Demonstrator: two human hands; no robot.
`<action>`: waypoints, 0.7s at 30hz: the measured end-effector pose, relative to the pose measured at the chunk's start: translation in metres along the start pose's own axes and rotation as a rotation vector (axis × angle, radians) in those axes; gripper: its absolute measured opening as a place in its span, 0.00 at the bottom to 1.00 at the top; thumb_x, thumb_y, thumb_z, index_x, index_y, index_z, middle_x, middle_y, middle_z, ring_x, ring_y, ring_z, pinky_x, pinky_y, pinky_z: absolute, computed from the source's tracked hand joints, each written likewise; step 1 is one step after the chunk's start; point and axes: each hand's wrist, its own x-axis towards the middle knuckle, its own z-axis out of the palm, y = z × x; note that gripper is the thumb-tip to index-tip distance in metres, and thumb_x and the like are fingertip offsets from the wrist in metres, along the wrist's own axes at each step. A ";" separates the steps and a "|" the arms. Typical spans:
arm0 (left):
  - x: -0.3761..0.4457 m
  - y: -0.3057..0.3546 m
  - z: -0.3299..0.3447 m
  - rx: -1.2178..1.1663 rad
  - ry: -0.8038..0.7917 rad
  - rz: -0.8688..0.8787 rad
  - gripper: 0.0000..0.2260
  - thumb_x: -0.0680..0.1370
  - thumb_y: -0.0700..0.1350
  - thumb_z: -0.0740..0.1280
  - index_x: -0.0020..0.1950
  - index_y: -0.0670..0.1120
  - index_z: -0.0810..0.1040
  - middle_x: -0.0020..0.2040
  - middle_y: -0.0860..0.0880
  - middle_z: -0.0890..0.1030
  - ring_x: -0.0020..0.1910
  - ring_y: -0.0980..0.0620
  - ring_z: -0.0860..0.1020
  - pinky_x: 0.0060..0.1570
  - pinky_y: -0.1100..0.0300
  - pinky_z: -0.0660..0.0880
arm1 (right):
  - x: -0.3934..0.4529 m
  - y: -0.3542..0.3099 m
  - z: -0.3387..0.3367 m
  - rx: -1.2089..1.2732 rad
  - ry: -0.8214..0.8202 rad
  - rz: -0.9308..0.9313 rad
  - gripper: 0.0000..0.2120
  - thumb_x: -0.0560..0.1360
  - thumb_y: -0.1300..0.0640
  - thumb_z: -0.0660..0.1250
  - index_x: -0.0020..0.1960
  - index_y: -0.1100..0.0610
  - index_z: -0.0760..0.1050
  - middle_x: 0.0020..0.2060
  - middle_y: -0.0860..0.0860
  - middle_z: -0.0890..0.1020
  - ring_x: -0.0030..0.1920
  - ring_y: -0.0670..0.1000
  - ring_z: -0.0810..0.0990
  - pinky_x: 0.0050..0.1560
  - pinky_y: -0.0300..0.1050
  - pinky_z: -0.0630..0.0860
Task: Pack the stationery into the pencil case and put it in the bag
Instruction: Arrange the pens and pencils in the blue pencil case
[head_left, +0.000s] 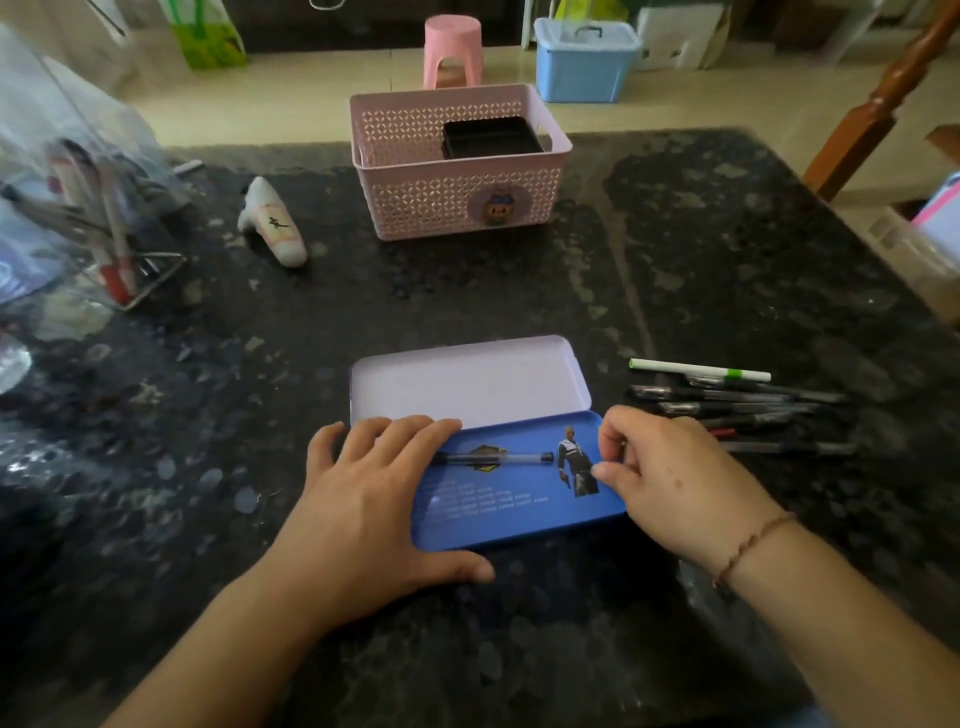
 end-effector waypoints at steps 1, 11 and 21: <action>0.000 0.002 -0.001 0.008 -0.011 -0.006 0.51 0.59 0.85 0.49 0.76 0.59 0.56 0.73 0.58 0.66 0.72 0.51 0.64 0.73 0.41 0.54 | 0.000 -0.002 -0.001 -0.062 0.035 -0.024 0.09 0.74 0.47 0.66 0.40 0.48 0.68 0.33 0.45 0.75 0.35 0.45 0.74 0.33 0.42 0.72; 0.001 0.011 0.002 -0.039 0.088 -0.051 0.42 0.65 0.80 0.53 0.72 0.58 0.66 0.67 0.58 0.73 0.65 0.51 0.71 0.68 0.39 0.63 | 0.009 -0.029 0.023 -0.065 0.238 -0.466 0.10 0.68 0.44 0.69 0.45 0.47 0.81 0.38 0.44 0.78 0.41 0.49 0.75 0.37 0.42 0.71; 0.002 0.008 -0.012 -0.264 -0.112 -0.156 0.56 0.54 0.84 0.56 0.76 0.64 0.43 0.74 0.64 0.59 0.75 0.58 0.54 0.75 0.39 0.41 | 0.006 -0.018 -0.019 1.138 0.167 -0.236 0.07 0.68 0.54 0.71 0.44 0.55 0.80 0.44 0.48 0.85 0.48 0.48 0.82 0.50 0.43 0.79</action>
